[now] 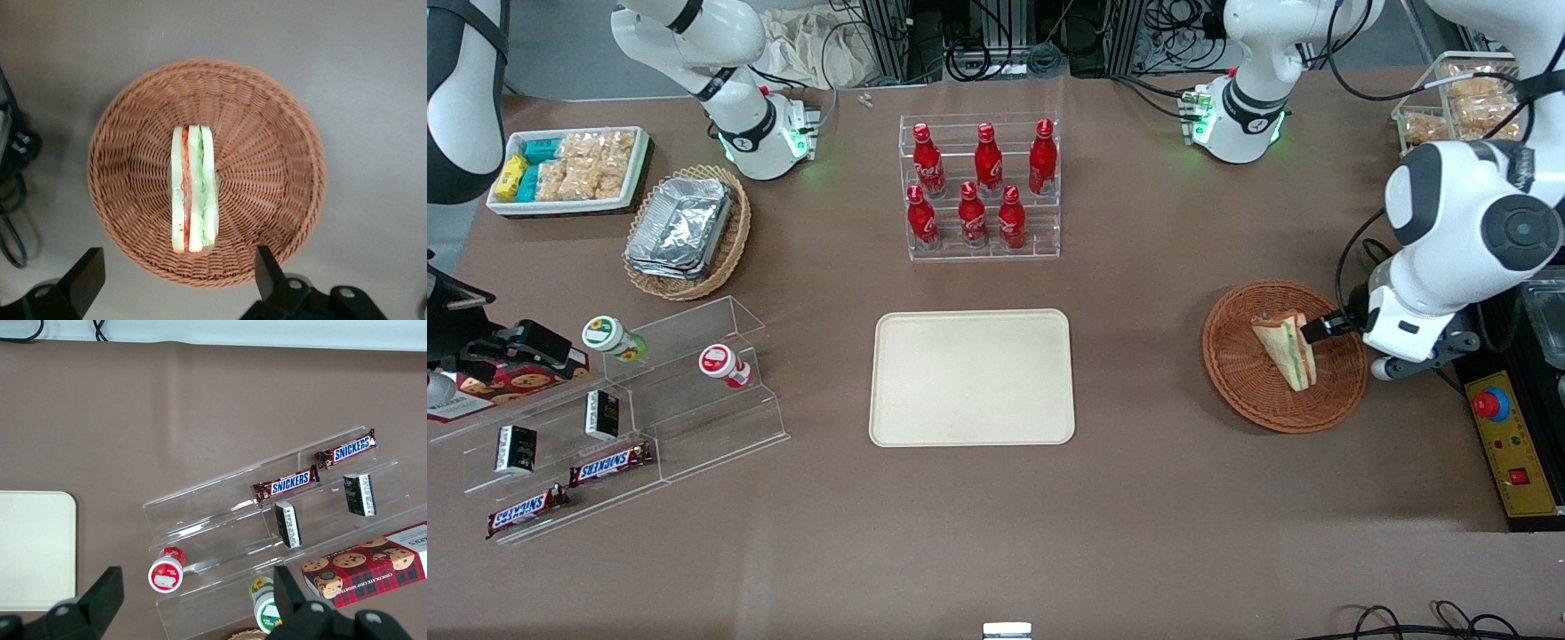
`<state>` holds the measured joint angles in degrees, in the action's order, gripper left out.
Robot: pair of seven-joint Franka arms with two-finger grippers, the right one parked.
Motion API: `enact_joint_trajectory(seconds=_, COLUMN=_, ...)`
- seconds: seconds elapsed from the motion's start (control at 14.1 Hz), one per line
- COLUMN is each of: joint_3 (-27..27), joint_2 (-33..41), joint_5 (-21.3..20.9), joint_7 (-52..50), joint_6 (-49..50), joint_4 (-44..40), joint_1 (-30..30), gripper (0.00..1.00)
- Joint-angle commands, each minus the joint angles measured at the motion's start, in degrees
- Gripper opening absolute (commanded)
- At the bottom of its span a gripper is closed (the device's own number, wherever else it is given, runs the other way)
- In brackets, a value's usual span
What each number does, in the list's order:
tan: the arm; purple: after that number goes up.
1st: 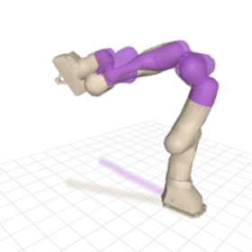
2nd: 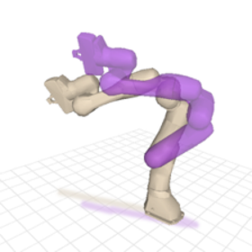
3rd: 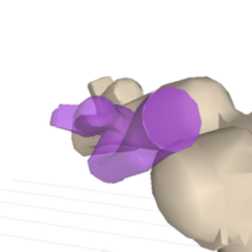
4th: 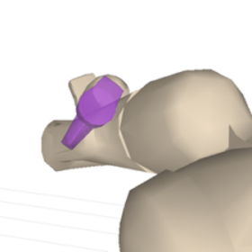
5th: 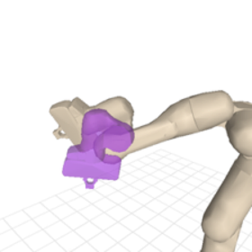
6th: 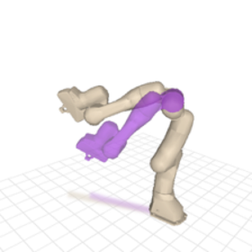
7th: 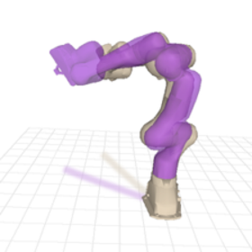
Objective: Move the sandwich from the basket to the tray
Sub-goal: 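Move the left gripper down over the wrapped sandwich in the wicker basket, then close the left gripper on the sandwich's crust edge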
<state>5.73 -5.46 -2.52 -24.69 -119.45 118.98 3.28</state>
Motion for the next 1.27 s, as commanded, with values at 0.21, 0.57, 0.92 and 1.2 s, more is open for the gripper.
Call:
enact_joint_trajectory(seconds=0.21, joint_3=0.2, joint_2=0.9, joint_5=0.1, joint_7=-7.5, joint_6=-10.8, joint_4=10.0, joint_1=0.4, gripper=1.0)
enact_joint_trajectory(seconds=0.57, joint_3=0.2, joint_2=-2.6, joint_5=0.1, joint_7=-10.6, joint_6=-12.9, joint_4=10.3, joint_1=0.5, gripper=1.0)
enact_joint_trajectory(seconds=0.92, joint_3=0.2, joint_2=-4.7, joint_5=0.1, joint_7=-10.7, joint_6=-15.4, joint_4=11.0, joint_1=0.4, gripper=1.0)
enact_joint_trajectory(seconds=1.2, joint_3=0.2, joint_2=-6.8, joint_5=0.0, joint_7=-10.7, joint_6=-21.2, joint_4=13.6, joint_1=0.4, gripper=0.88)
